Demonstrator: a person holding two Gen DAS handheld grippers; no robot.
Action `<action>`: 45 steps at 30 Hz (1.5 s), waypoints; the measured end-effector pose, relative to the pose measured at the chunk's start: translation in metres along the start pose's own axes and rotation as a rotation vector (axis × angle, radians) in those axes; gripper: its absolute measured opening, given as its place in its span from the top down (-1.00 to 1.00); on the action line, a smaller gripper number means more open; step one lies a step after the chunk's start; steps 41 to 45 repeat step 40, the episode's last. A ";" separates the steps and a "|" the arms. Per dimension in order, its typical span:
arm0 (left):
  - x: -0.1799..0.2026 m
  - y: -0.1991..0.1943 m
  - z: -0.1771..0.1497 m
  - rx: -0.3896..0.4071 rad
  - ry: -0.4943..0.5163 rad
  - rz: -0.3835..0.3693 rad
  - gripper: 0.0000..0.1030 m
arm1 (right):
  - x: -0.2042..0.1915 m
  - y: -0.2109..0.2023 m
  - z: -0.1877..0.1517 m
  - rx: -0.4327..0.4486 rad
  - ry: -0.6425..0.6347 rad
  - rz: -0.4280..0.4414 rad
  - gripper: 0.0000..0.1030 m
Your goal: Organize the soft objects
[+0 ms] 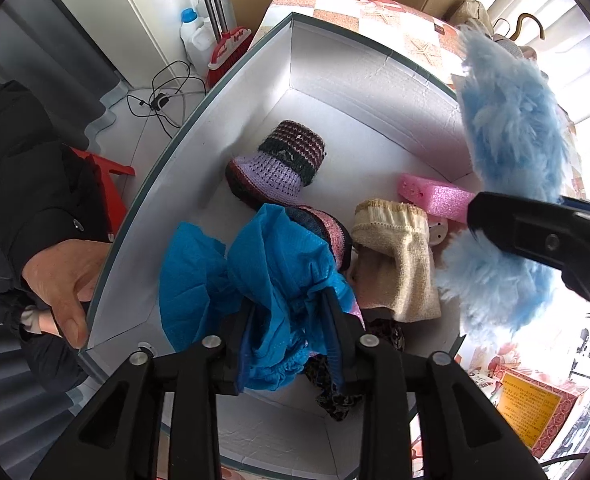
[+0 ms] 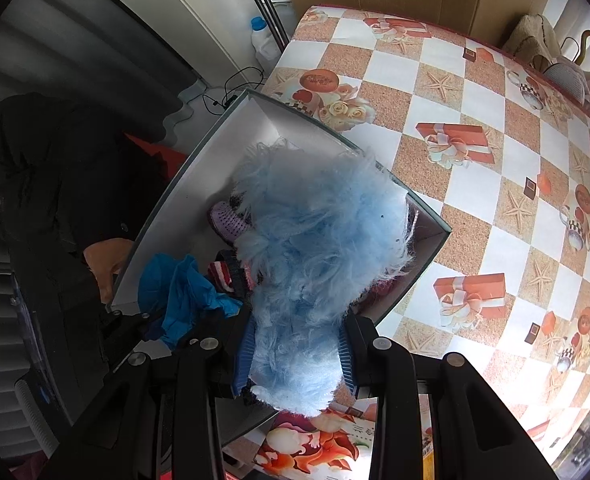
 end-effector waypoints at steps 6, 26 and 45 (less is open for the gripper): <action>-0.003 -0.003 0.005 0.040 -0.005 0.020 -0.64 | 0.002 -0.002 0.003 0.004 -0.034 -0.024 -0.27; -0.002 -0.008 -0.038 -0.054 0.019 0.025 -0.64 | 0.013 -0.024 -0.047 -0.071 0.011 -0.133 -0.98; 0.008 -0.040 -0.034 0.100 0.042 -0.021 -0.64 | 0.013 -0.033 -0.055 -0.057 0.048 -0.133 -0.98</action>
Point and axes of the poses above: each gripper's, at about its wrist camera, not at the fingertips, and y roughly the way its jaws point, x to its right, z to its top, the point moved 9 cm from there along y, roughly the way its jaws point, and after that the axes turned 15 degrees about -y, right-handed, at the moved point
